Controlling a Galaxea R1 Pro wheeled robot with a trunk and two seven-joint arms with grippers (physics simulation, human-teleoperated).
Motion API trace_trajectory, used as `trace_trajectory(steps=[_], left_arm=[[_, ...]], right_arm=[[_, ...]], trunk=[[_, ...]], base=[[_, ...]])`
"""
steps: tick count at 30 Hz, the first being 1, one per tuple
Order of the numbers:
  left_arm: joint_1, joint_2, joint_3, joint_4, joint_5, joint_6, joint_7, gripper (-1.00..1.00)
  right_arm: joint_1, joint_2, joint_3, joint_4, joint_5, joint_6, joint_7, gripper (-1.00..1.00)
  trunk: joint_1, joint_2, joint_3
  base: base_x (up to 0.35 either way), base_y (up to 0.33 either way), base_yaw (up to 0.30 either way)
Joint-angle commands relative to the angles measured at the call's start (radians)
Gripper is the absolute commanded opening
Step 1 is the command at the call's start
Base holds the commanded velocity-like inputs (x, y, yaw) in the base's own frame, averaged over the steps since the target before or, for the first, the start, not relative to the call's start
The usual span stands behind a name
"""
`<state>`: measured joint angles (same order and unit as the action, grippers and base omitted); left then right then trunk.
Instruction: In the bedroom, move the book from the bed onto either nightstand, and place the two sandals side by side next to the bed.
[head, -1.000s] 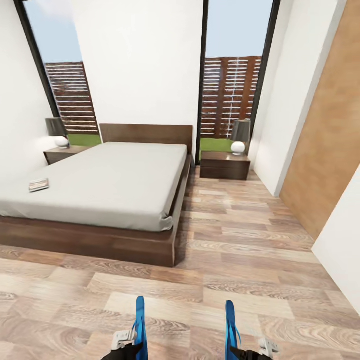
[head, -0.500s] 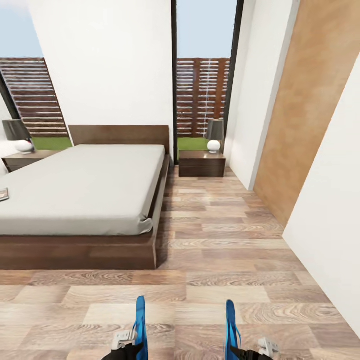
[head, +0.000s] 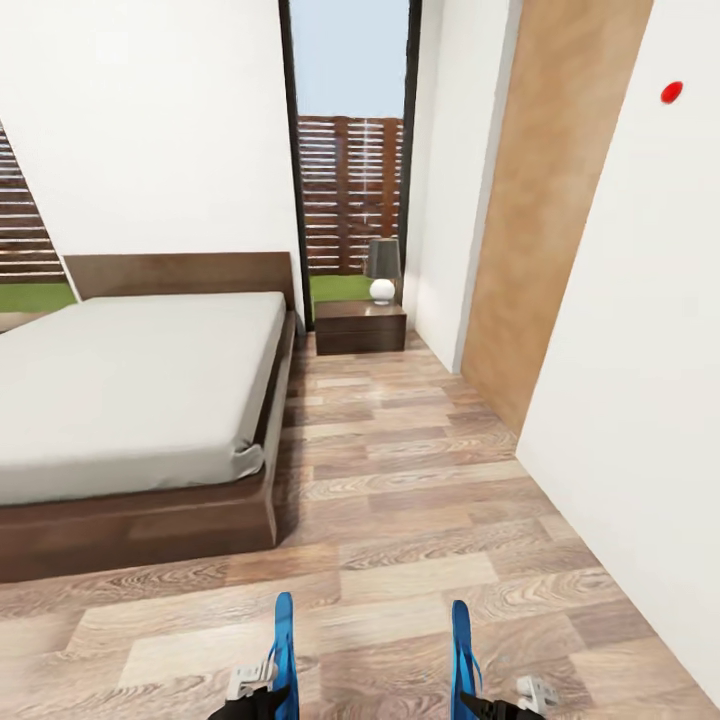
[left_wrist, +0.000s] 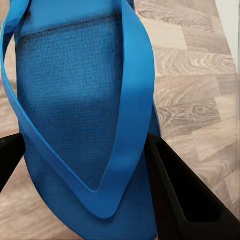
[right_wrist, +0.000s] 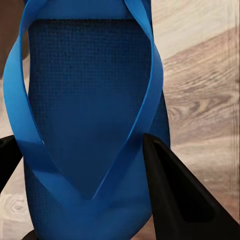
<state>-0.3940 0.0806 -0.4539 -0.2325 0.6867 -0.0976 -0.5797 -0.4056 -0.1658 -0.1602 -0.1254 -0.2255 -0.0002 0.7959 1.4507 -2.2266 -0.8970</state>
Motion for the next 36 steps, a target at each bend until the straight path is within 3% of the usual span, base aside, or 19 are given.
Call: trace_trajectory(steps=[1,29,36], left_arm=[[-0.001,0.001,-0.008,0.000,0.004,-0.008,-0.002,-1.00],[-0.001,0.002,-0.008,0.001,0.004,-0.008,-0.002,-1.00],[-0.001,0.002,-0.008,0.001,0.004,-0.008,-0.002,-1.00]], right_arm=[[-0.001,0.000,-0.005,0.001,0.000,0.000,0.002,-1.00],[-0.001,0.000,-0.008,0.001,-0.002,0.000,0.002,-1.00],[-0.001,-0.001,-0.009,0.001,-0.002,0.000,0.002,-1.00]], trunk=[[0.000,0.000,-0.001],[0.000,0.000,-0.001],[0.000,0.000,-0.004]], base=[[0.000,0.000,-0.299],[0.000,0.000,-0.296],[0.000,0.000,-0.047]])
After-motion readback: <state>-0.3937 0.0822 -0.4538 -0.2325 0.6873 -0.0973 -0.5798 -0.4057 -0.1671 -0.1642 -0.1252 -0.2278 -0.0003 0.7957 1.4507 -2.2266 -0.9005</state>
